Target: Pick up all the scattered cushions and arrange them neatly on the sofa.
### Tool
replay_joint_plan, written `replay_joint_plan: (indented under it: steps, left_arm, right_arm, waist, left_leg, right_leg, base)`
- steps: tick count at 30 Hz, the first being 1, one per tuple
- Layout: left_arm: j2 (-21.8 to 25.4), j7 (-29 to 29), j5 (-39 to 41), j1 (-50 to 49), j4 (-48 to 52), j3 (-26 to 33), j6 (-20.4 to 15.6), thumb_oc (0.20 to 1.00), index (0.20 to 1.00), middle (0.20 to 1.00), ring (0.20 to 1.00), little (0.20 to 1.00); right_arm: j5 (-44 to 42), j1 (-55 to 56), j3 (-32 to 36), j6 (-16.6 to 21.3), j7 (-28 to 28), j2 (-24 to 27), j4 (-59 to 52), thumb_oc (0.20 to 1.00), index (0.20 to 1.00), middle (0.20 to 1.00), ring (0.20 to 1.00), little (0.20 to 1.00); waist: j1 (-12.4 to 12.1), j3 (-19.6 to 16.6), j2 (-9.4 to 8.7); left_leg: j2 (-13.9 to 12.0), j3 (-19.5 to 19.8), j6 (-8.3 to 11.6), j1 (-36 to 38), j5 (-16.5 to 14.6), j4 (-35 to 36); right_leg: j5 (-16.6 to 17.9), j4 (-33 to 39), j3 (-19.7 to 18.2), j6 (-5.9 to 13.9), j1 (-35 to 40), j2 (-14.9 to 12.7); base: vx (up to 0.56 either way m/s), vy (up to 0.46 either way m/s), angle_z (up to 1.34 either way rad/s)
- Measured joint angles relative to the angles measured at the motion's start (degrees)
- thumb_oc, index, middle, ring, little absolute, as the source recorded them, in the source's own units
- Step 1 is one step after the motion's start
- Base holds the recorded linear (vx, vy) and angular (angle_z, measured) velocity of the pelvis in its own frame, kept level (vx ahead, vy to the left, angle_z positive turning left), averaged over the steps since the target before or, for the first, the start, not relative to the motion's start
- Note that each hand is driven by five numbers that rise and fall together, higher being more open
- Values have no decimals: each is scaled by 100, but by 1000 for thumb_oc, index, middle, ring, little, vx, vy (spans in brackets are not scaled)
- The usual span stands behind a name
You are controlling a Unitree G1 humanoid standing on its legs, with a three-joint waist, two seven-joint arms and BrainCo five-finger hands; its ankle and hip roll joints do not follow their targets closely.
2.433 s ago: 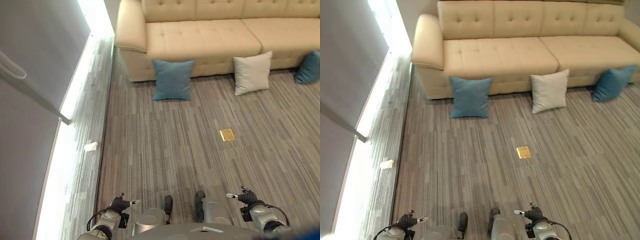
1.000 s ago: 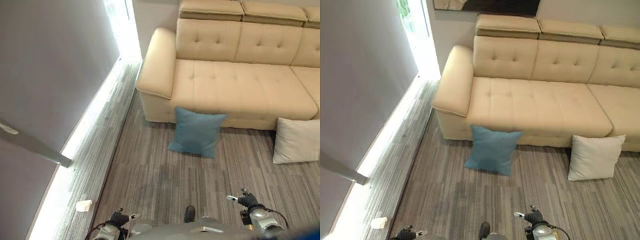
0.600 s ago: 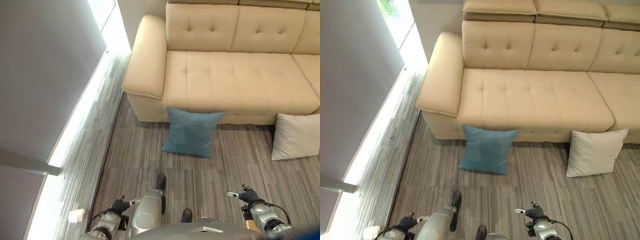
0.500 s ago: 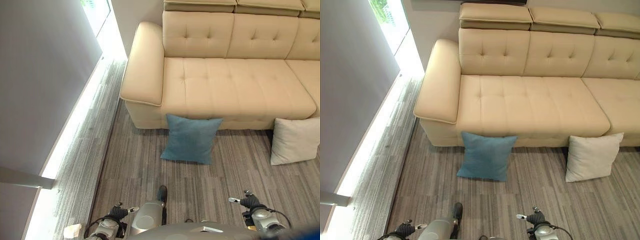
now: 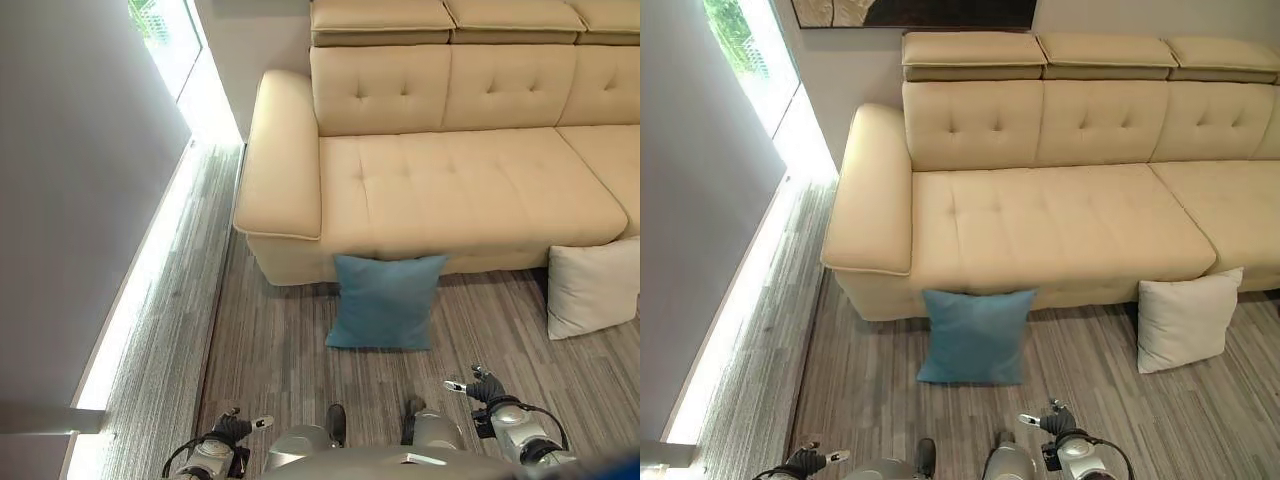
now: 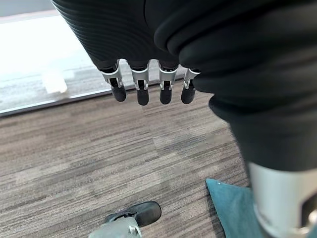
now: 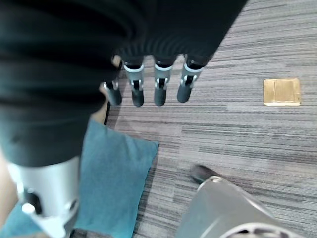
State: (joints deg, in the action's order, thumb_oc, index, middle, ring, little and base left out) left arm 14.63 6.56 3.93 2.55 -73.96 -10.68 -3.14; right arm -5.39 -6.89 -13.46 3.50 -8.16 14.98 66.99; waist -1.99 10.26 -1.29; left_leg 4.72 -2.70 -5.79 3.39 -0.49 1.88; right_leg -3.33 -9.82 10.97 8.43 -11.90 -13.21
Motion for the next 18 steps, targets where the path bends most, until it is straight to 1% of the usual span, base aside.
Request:
replay_joint_plan:
  steps: [1,2,3,4,5,6,7,8,9,10,11,12,13,14,15,16,17,18]
  left_arm:
    - [-22,2,-2,-9,-3,-1,-2,1000,1000,1000,1000,1000]
    - [-22,2,-5,-59,-39,1,-4,1000,1000,1000,1000,1000]
    - [-25,4,-8,-125,-93,5,-1,1000,1000,1000,1000,1000]
    - [-54,3,-8,-147,-105,0,-3,1000,1000,1000,1000,1000]
    - [-95,1,-8,-183,-133,-7,-20,1000,1000,1000,1000,1000]
    - [-96,1,-9,-168,-142,-11,-58,1000,1000,1000,1000,1000]
    - [-98,-2,-9,-143,-144,-21,-68,1000,1000,1000,1000,1000]
    - [-104,-7,-10,-128,-146,-21,-79,1000,1000,1000,1000,1000]
    - [-114,-5,-5,-59,-113,-19,-79,1000,1000,1000,1000,1000]
    - [-104,2,11,114,-36,-4,-98,1000,1000,1000,1000,1000]
    - [-99,1,4,181,73,-13,-109,1000,1000,1000,1000,1000]
    - [-100,-16,3,186,76,-13,-113,1000,1000,1000,1000,1000]
    - [-99,-20,4,202,76,-51,-108,1000,1000,1000,1000,1000]
    - [-99,-21,3,262,134,-49,-120,1000,1000,1000,1000,1000]
    - [-92,-19,1,252,179,-48,-111,1000,1000,1000,1000,1000]
    - [-69,-15,-1,253,164,-50,-96,1000,1000,1000,1000,1000]
    - [-64,-15,-1,258,168,-52,-97,1000,1000,1000,1000,1000]
    - [-63,-16,-2,264,175,-49,-98,1000,1000,1000,1000,1000]
  right_arm:
    - [2,3,1,-26,1,0,7,1000,1000,1000,1000,1000]
    - [2,9,-1,-28,3,-3,21,1000,1000,1000,1000,1000]
    - [2,62,0,-26,5,-5,31,1000,1000,1000,1000,1000]
    - [2,141,2,-29,5,20,37,1000,1000,1000,1000,1000]
    - [-1,218,0,-29,6,70,35,1000,1000,1000,1000,1000]
    - [-2,217,20,-22,10,112,17,1000,1000,1000,1000,1000]
    - [-6,214,83,-3,7,159,-37,1000,1000,1000,1000,1000]
    - [-13,208,185,24,-5,230,-126,1000,1000,1000,1000,1000]
    - [-24,133,185,67,-15,294,-181,1000,1000,1000,1000,1000]
    - [-50,74,178,127,-30,324,-207,1000,1000,1000,1000,1000]
    - [-76,-10,160,129,-53,331,-163,1000,1000,1000,1000,1000]
    - [-113,-11,96,130,-65,311,-142,1000,1000,1000,1000,1000]
    - [-118,18,48,136,-75,322,-114,1000,1000,1000,1000,1000]
    - [-119,20,37,112,-81,334,-52,1000,1000,1000,1000,1000]
    - [-119,-3,36,109,-85,339,-60,1000,1000,1000,1000,1000]
    - [-120,2,8,111,-98,343,-68,1000,1000,1000,1000,1000]
    - [-119,4,-9,108,-100,361,-59,1000,1000,1000,1000,1000]
    - [-118,-8,-7,104,-97,361,-41,1000,1000,1000,1000,1000]
  waist:
    - [69,9,-45]
    - [89,-15,-77]
    - [104,-49,-111]
    - [112,-66,-103]
    - [110,-158,65]
    - [88,-176,67]
    - [85,-212,-2]
    - [75,-234,-93]
    - [29,-176,-162]
    - [1,-63,-241]
    - [-75,36,-235]
    - [-99,68,-279]
    - [-8,106,-304]
    - [7,141,-251]
    - [6,213,-271]
    - [70,212,-262]
    - [127,235,-271]
    - [103,264,-266]
  left_leg:
    - [-43,26,78,136,-97,-4]
    - [-80,50,182,204,-179,4]
    - [-128,167,334,295,-283,-23]
    - [-271,265,448,373,-389,-107]
    - [-589,407,615,369,-466,-250]
    - [-751,568,653,322,-483,-416]
    - [-812,652,725,122,-436,-695]
    - [-852,654,849,-217,-357,-1233]
    - [-858,647,1003,-762,-292,-2109]
    - [-820,620,1225,-1319,-181,-3040]
    - [-865,643,1278,-1698,-127,-3794]
    - [-882,564,1263,-1787,-128,-3633]
    - [-932,368,1244,-1759,-84,-3102]
    - [-980,314,1231,-1709,-65,-2640]
    - [-1038,265,1238,-1629,-59,-2193]
    - [-1087,125,1271,-1493,60,-1424]
    - [-1114,140,1272,-1331,183,-679]
    - [-1180,160,1275,-1220,274,-393]
  right_leg:
    - [357,336,-80,-26,-84,12]
    - [474,394,-56,-42,-38,21]
    - [697,429,56,-151,93,50]
    - [887,514,137,-222,272,177]
    - [844,543,274,-349,478,458]
    - [782,688,444,-487,644,617]
    - [795,882,608,-607,779,696]
    - [827,1129,767,-717,889,773]
    - [817,1198,869,-940,901,830]
    - [778,1188,933,-1058,877,812]
    - [772,1212,1015,-1137,926,874]
    - [699,1243,1079,-1220,1034,916]
    - [594,1323,1212,-1303,1132,968]
    - [528,1316,1224,-1302,1154,1047]
    - [496,1366,1206,-1253,1205,1111]
    - [504,1481,1250,-1244,1255,1152]
    - [538,1520,1266,-1191,1267,1208]
    - [541,1494,1215,-1186,1284,1273]
  base:
    - [269,-235,18]
    - [272,-258,19]
    - [171,-212,26]
    - [218,-286,50]
    - [182,-290,64]
    - [104,-231,79]
    - [29,-376,75]
    - [-7,-295,69]
    - [-18,-262,56]
    - [71,-104,33]
    - [75,-104,21]
    - [97,-59,35]
    - [127,19,36]
    - [168,42,22]
    - [180,68,-1]
    - [141,90,5]
    - [146,136,2]
    - [99,108,-18]
